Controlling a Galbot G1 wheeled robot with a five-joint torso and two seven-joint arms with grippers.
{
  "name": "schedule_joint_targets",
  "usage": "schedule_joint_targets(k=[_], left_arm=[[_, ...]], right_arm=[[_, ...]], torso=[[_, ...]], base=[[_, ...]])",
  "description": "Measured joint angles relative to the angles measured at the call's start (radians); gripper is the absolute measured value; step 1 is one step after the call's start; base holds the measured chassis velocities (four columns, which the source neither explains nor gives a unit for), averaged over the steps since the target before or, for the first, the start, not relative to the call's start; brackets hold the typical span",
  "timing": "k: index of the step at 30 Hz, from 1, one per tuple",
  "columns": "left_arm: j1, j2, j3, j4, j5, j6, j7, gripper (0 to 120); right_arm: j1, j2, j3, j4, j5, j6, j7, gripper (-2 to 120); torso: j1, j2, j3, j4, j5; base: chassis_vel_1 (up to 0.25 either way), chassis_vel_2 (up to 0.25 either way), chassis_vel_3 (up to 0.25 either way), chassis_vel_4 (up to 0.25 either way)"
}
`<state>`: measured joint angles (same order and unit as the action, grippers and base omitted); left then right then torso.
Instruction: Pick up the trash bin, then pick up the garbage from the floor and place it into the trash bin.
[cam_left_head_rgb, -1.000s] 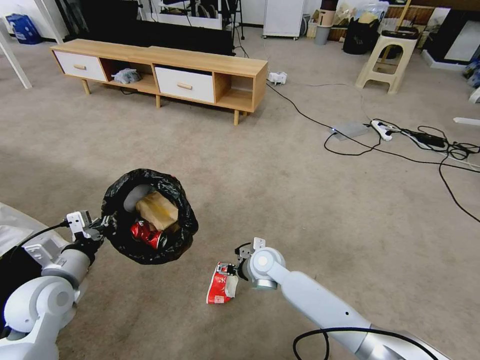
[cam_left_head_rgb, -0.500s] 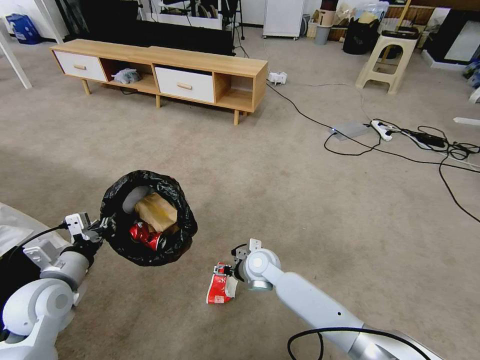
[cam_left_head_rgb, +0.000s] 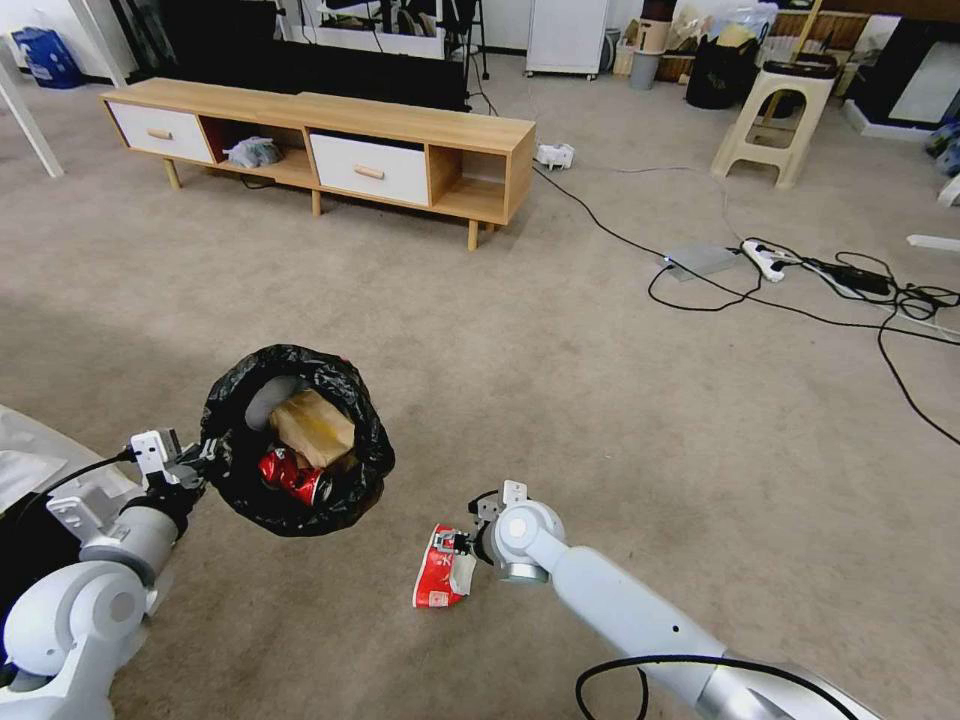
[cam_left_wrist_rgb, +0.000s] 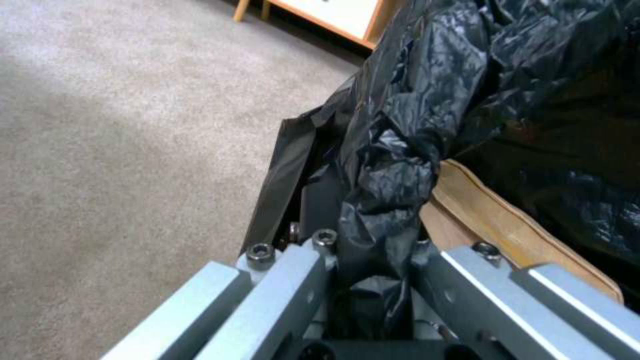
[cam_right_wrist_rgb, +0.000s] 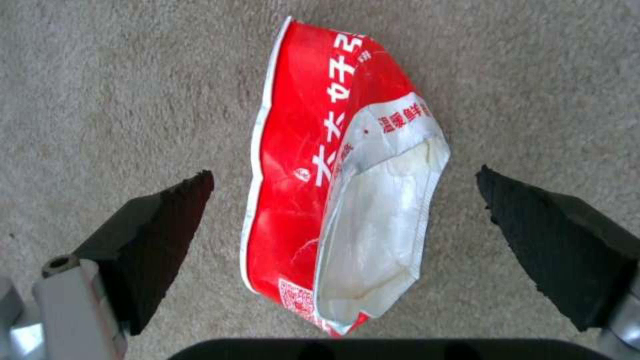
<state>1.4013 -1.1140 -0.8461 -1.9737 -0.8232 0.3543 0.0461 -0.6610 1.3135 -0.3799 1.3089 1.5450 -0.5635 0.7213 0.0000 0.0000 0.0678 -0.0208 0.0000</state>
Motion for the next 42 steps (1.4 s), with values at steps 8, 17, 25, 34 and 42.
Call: schedule_joint_targets(k=[8,17,25,34,42], left_arm=[[0.008,-0.002,0.000,0.000,0.005,-0.001,0.003,1],[0.015,-0.011,-0.001,0.000,0.012,-0.003,0.005,1],[0.022,-0.019,-0.002,-0.002,0.019,-0.007,0.008,1],[0.030,-0.019,-0.007,-0.005,0.019,-0.009,0.015,1],[0.031,-0.021,-0.008,-0.006,0.018,-0.011,0.017,1]], right_arm=[[0.004,0.015,0.000,-0.035,-0.024,-0.001,-0.023,99],[0.006,0.019,-0.001,-0.044,-0.034,-0.001,-0.031,99],[0.006,0.019,-0.002,-0.046,-0.041,-0.002,-0.031,99],[0.004,0.025,-0.002,-0.052,-0.049,-0.002,-0.032,99],[0.004,0.041,-0.005,-0.071,-0.061,-0.002,-0.030,99]], torso=[[0.000,0.000,0.000,0.0001,0.0000],[0.000,0.000,0.000,0.0000,0.0000],[0.000,0.000,0.000,0.0001,0.0000],[0.000,0.000,0.000,0.0001,0.0000],[0.000,0.000,0.000,0.0001,0.0000]], base=[[0.000,0.000,0.000,0.000],[0.000,0.000,0.000,0.000],[0.000,0.000,0.000,0.000],[0.000,0.000,0.000,0.000],[0.000,0.000,0.000,0.000]])
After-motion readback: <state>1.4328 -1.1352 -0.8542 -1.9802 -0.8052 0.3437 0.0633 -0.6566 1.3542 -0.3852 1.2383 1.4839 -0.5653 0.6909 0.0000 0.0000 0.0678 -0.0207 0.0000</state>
